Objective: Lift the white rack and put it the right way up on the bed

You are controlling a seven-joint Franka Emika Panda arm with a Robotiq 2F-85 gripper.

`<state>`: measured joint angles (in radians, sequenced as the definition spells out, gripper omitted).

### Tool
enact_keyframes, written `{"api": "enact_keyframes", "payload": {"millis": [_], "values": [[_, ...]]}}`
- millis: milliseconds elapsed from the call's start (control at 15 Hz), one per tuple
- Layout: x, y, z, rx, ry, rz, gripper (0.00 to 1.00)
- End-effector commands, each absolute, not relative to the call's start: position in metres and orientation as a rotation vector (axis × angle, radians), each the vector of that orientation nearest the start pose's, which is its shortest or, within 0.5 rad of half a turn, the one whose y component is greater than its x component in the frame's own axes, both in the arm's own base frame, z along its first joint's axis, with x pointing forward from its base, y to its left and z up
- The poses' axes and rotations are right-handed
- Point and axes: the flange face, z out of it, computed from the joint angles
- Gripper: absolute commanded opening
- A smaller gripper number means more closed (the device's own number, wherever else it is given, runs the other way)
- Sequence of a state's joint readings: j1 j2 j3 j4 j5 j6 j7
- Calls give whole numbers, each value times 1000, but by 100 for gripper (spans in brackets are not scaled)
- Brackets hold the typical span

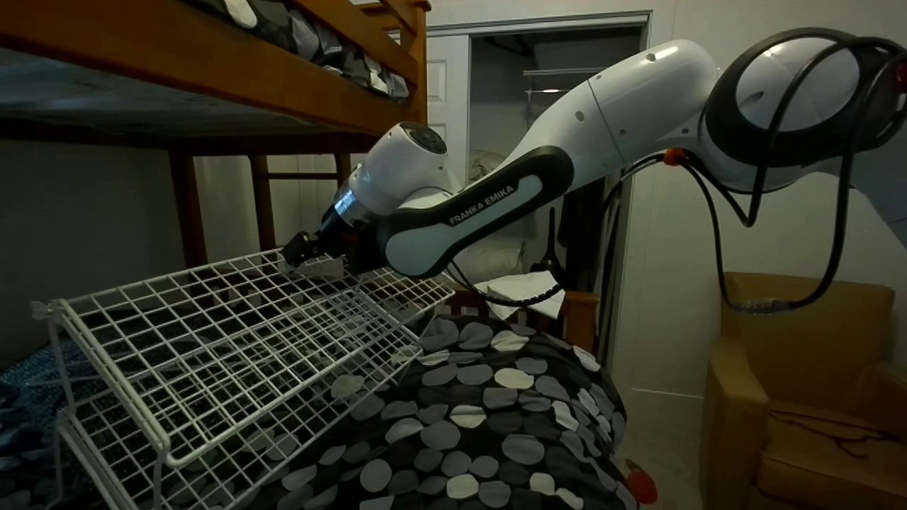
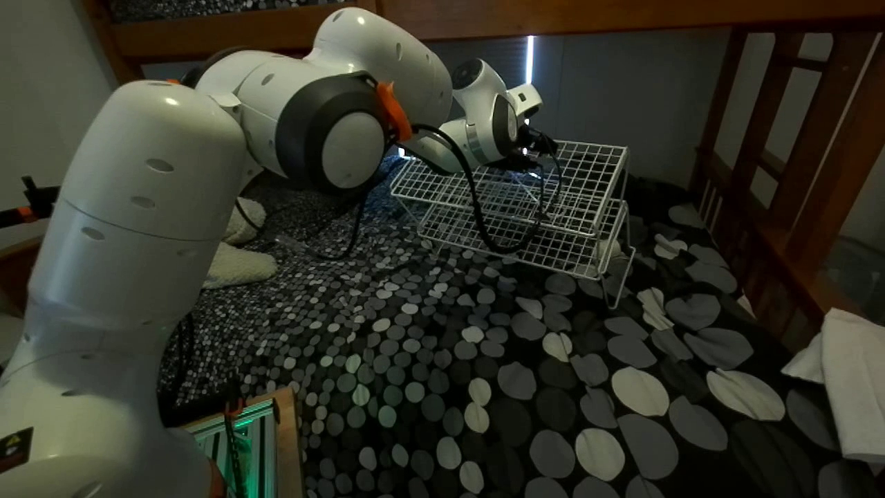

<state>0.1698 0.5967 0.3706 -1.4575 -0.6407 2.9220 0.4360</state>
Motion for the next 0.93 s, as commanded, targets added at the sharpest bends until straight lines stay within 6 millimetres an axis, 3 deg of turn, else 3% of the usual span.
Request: {"api": "enact_keyframes", "payload": {"millis": [0, 533, 867], "values": [[660, 382, 458, -2544, -564, -1310, 100], [664, 401, 468, -2640, -214, -1321, 100], [657, 416, 473, -2611, -239, -1376, 100]]}}
